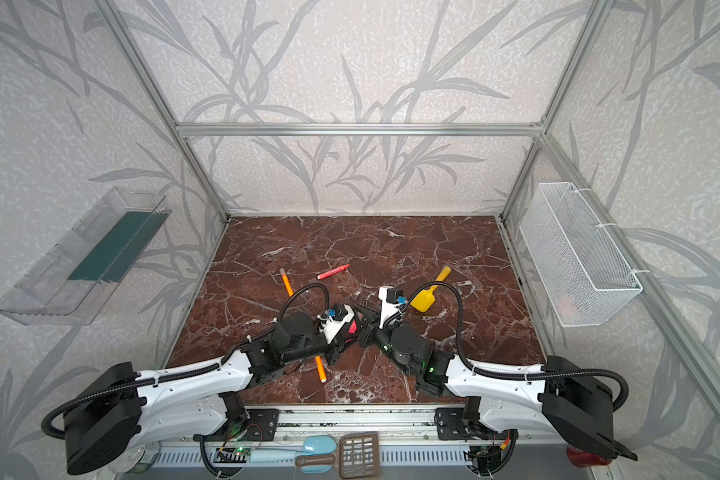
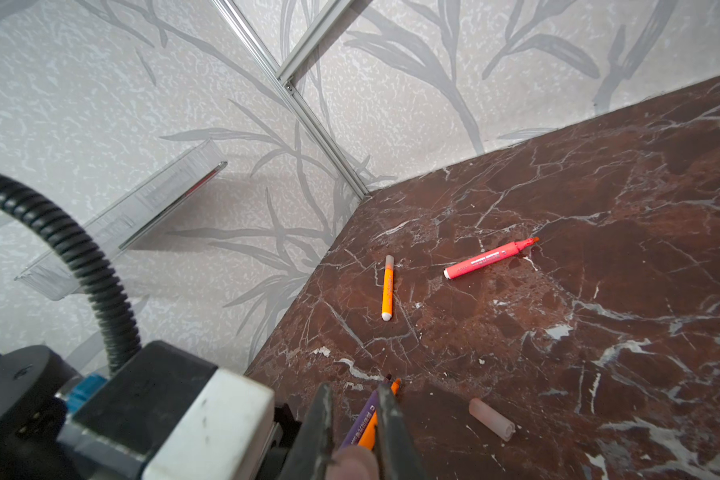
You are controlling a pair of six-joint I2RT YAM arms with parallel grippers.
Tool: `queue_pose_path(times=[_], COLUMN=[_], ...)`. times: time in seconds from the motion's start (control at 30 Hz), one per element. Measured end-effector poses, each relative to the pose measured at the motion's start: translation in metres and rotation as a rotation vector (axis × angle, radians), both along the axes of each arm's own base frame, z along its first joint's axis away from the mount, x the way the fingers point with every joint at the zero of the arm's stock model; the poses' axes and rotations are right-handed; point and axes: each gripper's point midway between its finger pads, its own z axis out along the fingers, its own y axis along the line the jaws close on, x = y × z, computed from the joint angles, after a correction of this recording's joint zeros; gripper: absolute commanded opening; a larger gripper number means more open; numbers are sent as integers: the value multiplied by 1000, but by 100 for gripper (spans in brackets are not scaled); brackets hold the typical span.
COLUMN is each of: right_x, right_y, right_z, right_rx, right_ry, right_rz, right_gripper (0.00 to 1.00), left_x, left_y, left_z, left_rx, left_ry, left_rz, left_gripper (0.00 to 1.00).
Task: Insert the pens into the pen caps
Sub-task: 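Keep pressing the pale cap onto the marker while the left gripper holds it, then open the right gripper off the cap while the left gripper carries the marker away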
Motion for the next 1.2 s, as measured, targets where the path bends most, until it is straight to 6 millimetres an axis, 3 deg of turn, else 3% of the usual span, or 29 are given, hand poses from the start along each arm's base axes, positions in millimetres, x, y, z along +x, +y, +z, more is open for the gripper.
queue_pose_path(times=[0.27, 0.43, 0.7, 0.97, 1.2], right_x=[2, 7, 14, 5, 9], right_y=[3, 7, 6, 13, 12], right_z=[15, 25, 32, 31, 30], right_rx=[46, 45, -24, -58, -47], right_ry=[-20, -35, -56, -97, -115], right_rz=[7, -10, -90, -87, -129], right_gripper=[0, 0, 0, 0, 0], left_x=[15, 23, 31, 20, 17], left_y=[5, 7, 7, 12, 16], left_z=[18, 26, 35, 36, 39], left_rx=[-9, -16, 28, 85, 134], left_ry=[-206, -245, -219, -130, -9], left_rz=[42, 83, 106, 73, 54], left_gripper=[0, 0, 0, 0, 0])
